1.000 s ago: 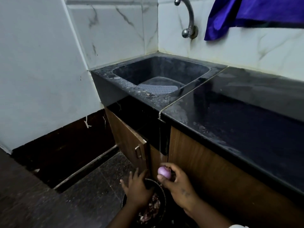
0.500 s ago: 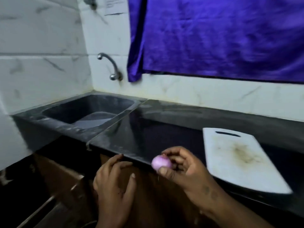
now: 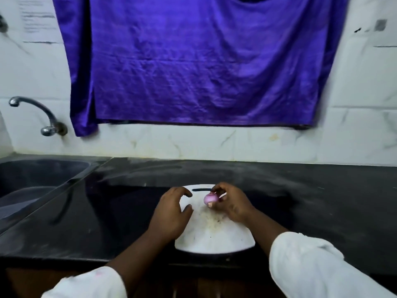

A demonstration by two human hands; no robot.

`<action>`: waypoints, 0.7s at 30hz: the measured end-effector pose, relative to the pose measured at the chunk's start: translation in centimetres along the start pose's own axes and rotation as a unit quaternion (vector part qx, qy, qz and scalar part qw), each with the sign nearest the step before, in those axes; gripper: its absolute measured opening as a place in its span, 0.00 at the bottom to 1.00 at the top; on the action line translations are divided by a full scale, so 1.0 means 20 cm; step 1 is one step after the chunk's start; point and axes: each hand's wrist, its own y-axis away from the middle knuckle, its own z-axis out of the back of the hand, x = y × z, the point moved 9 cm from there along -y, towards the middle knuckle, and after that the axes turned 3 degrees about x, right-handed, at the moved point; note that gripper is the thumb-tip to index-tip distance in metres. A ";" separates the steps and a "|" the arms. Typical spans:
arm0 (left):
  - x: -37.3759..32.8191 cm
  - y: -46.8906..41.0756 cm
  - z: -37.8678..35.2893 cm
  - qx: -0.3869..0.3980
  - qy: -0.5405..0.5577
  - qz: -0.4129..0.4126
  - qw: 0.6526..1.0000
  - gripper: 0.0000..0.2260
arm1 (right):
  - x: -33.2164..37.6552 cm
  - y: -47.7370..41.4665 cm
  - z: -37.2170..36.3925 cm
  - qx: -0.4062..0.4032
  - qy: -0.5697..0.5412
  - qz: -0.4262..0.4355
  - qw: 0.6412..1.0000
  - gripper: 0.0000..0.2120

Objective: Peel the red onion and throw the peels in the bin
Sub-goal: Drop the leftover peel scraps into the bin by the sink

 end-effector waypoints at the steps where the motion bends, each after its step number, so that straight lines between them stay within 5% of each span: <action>1: 0.02 -0.03 -0.02 0.000 0.039 0.035 0.999 0.12 | -0.01 -0.01 -0.01 0.003 0.007 0.003 1.000 0.19; 6: 0.12 -0.09 -0.11 0.006 0.153 0.111 0.982 0.12 | -0.05 -0.03 -0.04 0.005 0.034 0.029 0.999 0.18; 21: 0.12 -0.07 -0.14 0.011 0.176 0.111 0.978 0.13 | -0.08 -0.05 -0.05 0.024 0.057 0.020 0.998 0.29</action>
